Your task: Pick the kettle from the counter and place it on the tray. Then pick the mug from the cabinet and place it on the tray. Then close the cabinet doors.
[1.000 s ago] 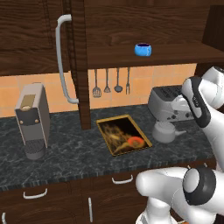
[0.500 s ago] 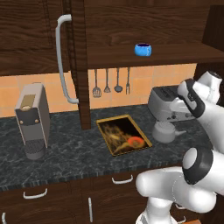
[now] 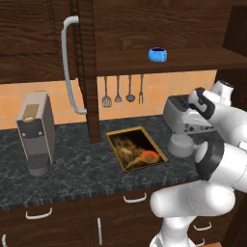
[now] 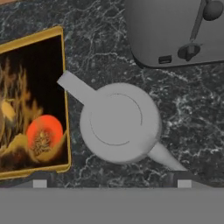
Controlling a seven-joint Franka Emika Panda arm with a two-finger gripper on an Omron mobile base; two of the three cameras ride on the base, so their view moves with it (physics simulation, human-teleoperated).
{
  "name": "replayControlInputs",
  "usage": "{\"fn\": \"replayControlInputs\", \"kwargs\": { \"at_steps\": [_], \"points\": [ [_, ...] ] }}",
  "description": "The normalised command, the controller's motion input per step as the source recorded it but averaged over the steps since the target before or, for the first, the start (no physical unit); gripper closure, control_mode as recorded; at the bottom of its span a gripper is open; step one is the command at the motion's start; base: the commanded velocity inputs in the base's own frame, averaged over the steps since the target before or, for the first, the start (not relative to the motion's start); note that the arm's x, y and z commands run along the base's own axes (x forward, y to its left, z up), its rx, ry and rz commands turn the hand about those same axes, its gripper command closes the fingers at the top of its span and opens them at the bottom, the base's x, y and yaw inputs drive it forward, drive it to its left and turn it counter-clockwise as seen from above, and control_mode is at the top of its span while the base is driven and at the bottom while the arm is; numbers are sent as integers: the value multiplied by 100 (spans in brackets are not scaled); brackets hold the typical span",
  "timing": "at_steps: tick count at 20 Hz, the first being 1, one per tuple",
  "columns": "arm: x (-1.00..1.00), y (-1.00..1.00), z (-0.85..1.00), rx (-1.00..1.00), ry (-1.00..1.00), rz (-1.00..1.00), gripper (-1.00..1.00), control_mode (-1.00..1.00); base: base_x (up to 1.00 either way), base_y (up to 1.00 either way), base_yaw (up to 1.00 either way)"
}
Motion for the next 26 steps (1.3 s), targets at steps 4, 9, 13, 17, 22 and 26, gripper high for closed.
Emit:
{"fn": "replayControlInputs", "kwargs": {
  "at_steps": [4, 9, 13, 17, 22, 26],
  "points": [
    [22, -14, -16, 0, 4, 3, -100, -100, 0, 0, 0],
    [28, -9, -18, 0, 3, 6, -100, -100, 0, 0, 0],
    [21, -5, -16, 0, 0, 9, -100, -100, 0, 0, 0],
    [14, -11, -16, 0, 0, 13, -100, -100, 0, 0, 0],
    [4, 2, -22, 0, 1, 10, 100, -100, 0, 0, 0],
    [-10, 8, -13, -1, 0, 3, 100, -100, 0, 0, 0]
  ]
}}
